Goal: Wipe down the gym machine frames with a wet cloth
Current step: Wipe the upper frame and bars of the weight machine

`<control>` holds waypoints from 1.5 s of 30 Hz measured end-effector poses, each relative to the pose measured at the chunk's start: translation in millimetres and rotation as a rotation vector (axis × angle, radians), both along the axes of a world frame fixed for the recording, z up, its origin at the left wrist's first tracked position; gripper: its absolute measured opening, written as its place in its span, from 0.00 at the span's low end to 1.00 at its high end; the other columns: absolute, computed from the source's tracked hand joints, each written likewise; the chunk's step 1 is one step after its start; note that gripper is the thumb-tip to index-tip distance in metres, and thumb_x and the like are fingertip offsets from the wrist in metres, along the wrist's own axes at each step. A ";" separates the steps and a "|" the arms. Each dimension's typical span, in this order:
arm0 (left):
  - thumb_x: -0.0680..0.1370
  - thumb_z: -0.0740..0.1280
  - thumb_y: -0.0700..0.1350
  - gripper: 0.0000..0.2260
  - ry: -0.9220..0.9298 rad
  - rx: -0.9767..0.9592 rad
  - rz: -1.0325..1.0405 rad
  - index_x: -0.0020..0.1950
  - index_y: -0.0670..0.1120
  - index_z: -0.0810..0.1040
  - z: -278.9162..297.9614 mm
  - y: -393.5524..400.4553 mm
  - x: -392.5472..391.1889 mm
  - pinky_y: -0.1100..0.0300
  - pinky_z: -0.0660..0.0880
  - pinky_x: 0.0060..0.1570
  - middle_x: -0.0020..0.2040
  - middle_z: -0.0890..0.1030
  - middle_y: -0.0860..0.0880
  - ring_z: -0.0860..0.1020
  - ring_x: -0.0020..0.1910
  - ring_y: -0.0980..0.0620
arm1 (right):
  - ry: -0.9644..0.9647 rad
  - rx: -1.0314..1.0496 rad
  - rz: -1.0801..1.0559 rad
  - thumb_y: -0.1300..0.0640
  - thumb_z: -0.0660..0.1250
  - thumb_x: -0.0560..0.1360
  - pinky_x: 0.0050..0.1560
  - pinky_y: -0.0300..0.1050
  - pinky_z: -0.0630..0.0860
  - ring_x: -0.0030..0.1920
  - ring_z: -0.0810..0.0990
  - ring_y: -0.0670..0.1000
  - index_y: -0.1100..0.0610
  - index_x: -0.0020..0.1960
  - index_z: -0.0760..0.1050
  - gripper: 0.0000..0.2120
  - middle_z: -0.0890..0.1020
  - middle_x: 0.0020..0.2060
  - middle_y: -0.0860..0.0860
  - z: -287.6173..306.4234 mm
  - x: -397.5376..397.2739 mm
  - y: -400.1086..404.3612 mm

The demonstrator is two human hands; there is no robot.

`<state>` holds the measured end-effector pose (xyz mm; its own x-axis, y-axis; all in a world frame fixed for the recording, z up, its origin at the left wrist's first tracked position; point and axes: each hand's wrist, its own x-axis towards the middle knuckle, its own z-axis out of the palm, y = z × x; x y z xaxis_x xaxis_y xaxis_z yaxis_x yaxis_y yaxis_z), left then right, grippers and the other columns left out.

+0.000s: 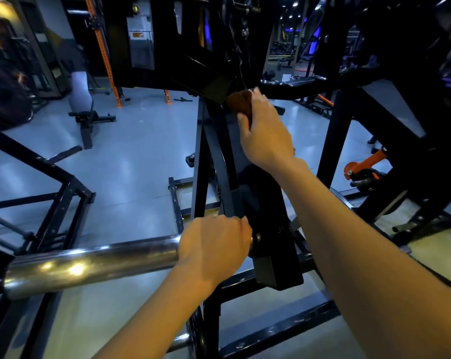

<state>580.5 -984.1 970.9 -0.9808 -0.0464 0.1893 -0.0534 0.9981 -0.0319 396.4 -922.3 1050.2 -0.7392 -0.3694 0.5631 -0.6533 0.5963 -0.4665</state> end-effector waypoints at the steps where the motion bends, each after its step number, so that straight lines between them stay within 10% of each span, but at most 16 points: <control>1: 0.88 0.49 0.47 0.16 0.021 -0.027 -0.030 0.56 0.50 0.76 0.8 -0.2 1.9 0.57 0.78 0.39 0.37 0.77 0.52 0.81 0.37 0.47 | -0.006 0.007 0.009 0.48 0.57 0.87 0.80 0.54 0.60 0.82 0.54 0.52 0.55 0.84 0.52 0.30 0.57 0.83 0.52 0.2 0.4 0.1; 6: 0.88 0.45 0.49 0.20 0.006 -0.110 -0.045 0.49 0.50 0.75 3.6 -1.0 4.6 0.53 0.80 0.35 0.31 0.73 0.52 0.77 0.30 0.50 | 0.066 -0.008 -0.002 0.49 0.58 0.86 0.74 0.56 0.70 0.78 0.64 0.54 0.55 0.83 0.55 0.28 0.63 0.80 0.52 -44.3 52.1 30.8; 14: 0.85 0.55 0.37 0.27 -0.114 -0.215 -0.169 0.82 0.39 0.47 9.2 1.5 4.3 0.53 0.68 0.28 0.41 0.66 0.47 0.69 0.33 0.47 | -0.013 -0.031 -0.022 0.48 0.56 0.86 0.75 0.60 0.66 0.80 0.61 0.55 0.57 0.84 0.53 0.29 0.63 0.80 0.53 7.8 -15.0 -9.6; 21: 0.87 0.48 0.43 0.15 0.032 -0.245 -0.129 0.60 0.48 0.75 2.4 -1.0 4.0 0.55 0.70 0.28 0.31 0.64 0.52 0.71 0.29 0.49 | 0.027 -0.074 -0.063 0.48 0.58 0.86 0.63 0.52 0.75 0.73 0.71 0.53 0.51 0.83 0.52 0.29 0.69 0.76 0.51 -65.0 81.6 44.8; 27: 0.87 0.43 0.45 0.20 0.112 -0.085 -0.098 0.39 0.51 0.66 -0.9 -2.2 5.6 0.55 0.71 0.29 0.29 0.66 0.53 0.70 0.28 0.49 | 0.017 -0.042 -0.081 0.49 0.56 0.87 0.70 0.59 0.72 0.78 0.64 0.55 0.56 0.84 0.52 0.29 0.64 0.80 0.53 -34.6 41.1 19.2; 36: 0.87 0.43 0.53 0.22 0.065 -0.062 -0.050 0.39 0.50 0.67 -9.2 -3.0 -0.4 0.57 0.63 0.29 0.29 0.67 0.52 0.66 0.25 0.51 | 0.020 -0.054 -0.149 0.49 0.57 0.86 0.69 0.56 0.73 0.77 0.66 0.54 0.55 0.83 0.53 0.29 0.66 0.79 0.52 -70.5 95.0 40.8; 42: 0.86 0.52 0.43 0.13 -0.019 -0.106 -0.116 0.67 0.46 0.73 5.1 -0.6 4.9 0.53 0.72 0.34 0.34 0.66 0.48 0.78 0.36 0.43 | -0.014 -0.013 -0.149 0.49 0.54 0.87 0.72 0.60 0.69 0.79 0.63 0.56 0.56 0.84 0.52 0.28 0.63 0.81 0.53 -15.7 30.6 0.7; 45: 0.86 0.51 0.42 0.13 -0.034 -0.133 -0.135 0.64 0.43 0.73 8.1 -3.1 4.3 0.54 0.67 0.32 0.36 0.66 0.48 0.77 0.38 0.42 | -0.014 0.029 -0.098 0.48 0.54 0.87 0.74 0.57 0.67 0.80 0.60 0.55 0.56 0.84 0.51 0.29 0.60 0.82 0.53 -7.1 17.6 -1.6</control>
